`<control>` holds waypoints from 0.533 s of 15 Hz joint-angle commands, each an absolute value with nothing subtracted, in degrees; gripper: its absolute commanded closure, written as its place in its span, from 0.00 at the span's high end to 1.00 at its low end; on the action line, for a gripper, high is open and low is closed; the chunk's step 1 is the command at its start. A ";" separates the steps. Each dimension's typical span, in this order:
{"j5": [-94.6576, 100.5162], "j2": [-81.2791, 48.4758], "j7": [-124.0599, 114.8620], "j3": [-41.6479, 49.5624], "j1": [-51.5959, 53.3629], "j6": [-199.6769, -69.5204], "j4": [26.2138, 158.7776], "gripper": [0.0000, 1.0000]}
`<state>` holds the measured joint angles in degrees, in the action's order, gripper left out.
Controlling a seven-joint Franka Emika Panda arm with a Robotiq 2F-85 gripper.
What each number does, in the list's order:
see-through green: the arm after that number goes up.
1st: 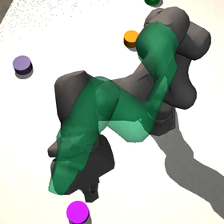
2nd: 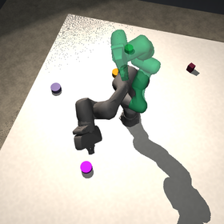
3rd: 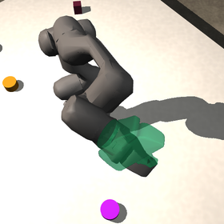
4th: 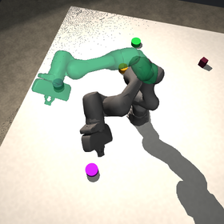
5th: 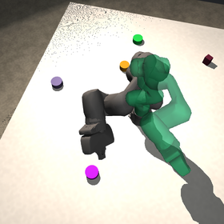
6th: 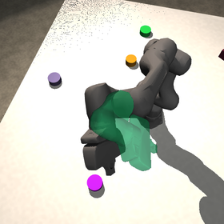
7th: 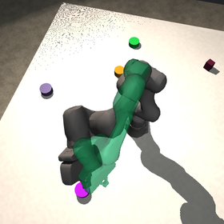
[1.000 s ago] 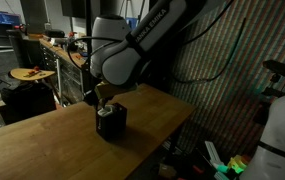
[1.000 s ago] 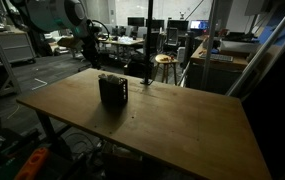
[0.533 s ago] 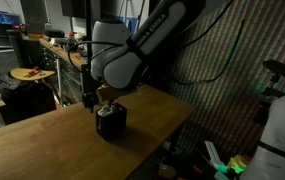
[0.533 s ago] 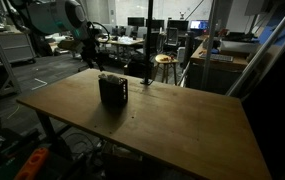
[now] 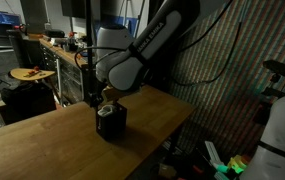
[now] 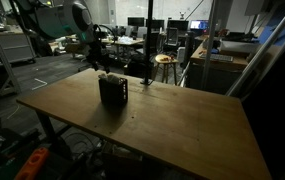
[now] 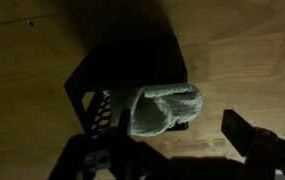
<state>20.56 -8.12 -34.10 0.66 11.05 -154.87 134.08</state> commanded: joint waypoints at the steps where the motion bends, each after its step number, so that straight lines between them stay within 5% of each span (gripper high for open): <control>1: 22.89 -9.88 -34.76 1.60 10.43 -156.66 132.71 0.93; 6: 22.80 -11.50 -34.42 2.43 10.96 -156.99 131.81 0.91; 7: 22.60 -11.65 -34.27 2.43 11.03 -156.98 131.67 0.87; 8: 22.56 -11.85 -34.28 2.49 11.13 -157.02 131.45 0.72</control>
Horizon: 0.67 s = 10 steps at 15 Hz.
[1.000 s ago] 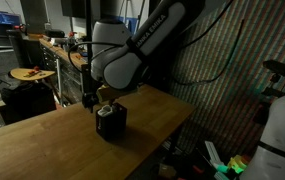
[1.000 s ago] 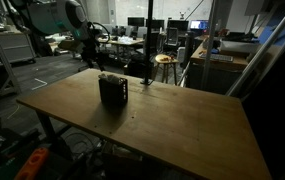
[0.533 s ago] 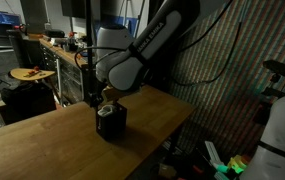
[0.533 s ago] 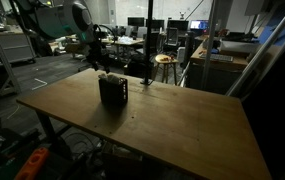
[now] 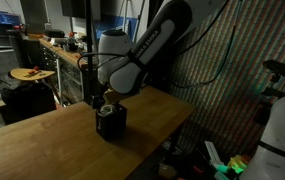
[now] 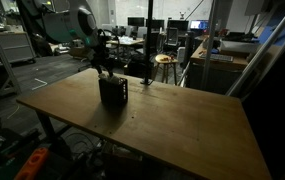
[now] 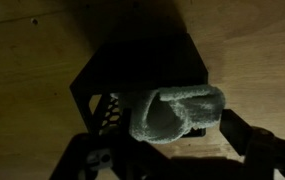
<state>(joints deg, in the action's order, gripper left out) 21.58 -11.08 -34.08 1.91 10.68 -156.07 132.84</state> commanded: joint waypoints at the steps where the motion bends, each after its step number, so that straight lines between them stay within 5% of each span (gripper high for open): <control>1: 22.51 -12.07 -34.27 2.54 11.19 -157.00 131.20 0.60; 7: 22.08 -12.71 -33.87 2.68 11.21 -157.40 130.48 0.12; 10: 21.80 -13.02 -33.59 2.78 11.04 -157.82 130.54 0.03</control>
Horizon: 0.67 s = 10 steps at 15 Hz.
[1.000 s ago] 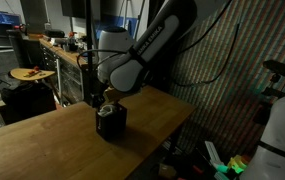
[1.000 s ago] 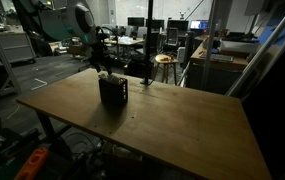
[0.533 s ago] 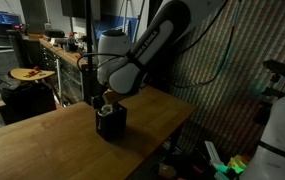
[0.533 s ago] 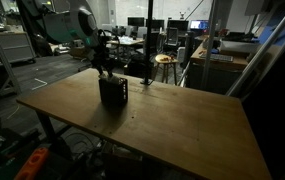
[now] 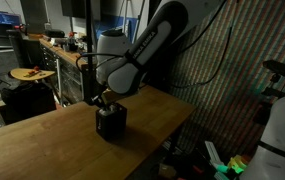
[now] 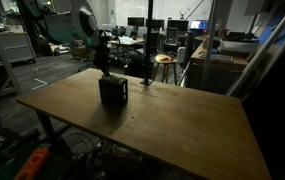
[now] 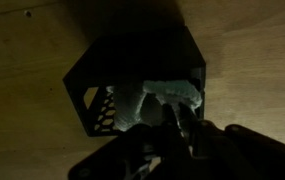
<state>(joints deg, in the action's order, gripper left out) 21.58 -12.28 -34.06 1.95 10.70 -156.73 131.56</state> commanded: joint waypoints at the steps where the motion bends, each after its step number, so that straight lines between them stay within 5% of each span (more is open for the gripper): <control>1: 21.67 -13.09 -33.46 2.83 10.97 -157.90 130.62 0.02; 10: 21.29 -15.29 -33.01 3.95 10.88 -158.49 130.28 0.07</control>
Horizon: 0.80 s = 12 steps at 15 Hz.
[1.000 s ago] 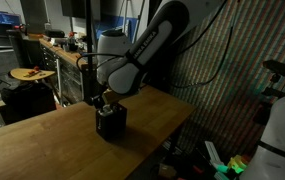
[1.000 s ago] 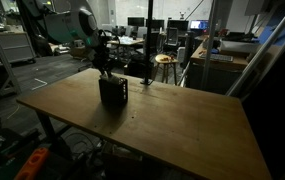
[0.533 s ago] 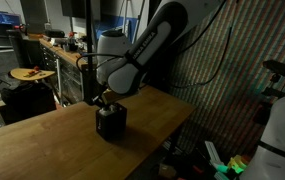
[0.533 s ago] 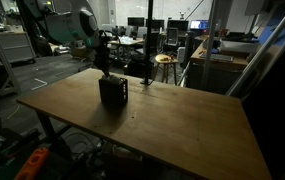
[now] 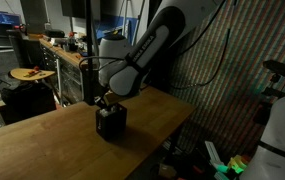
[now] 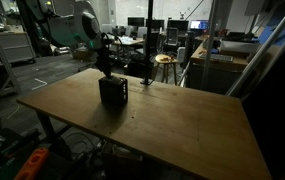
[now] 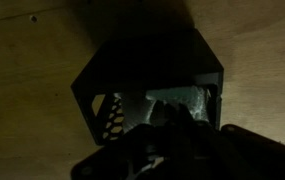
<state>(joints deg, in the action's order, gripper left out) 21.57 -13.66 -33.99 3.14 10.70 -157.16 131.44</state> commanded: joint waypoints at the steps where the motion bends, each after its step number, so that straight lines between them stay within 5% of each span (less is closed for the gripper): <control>1: 21.28 -15.70 -32.96 4.09 10.96 -158.51 130.17 0.07; 12: 19.52 -19.96 -31.63 4.31 12.08 -158.69 129.98 0.07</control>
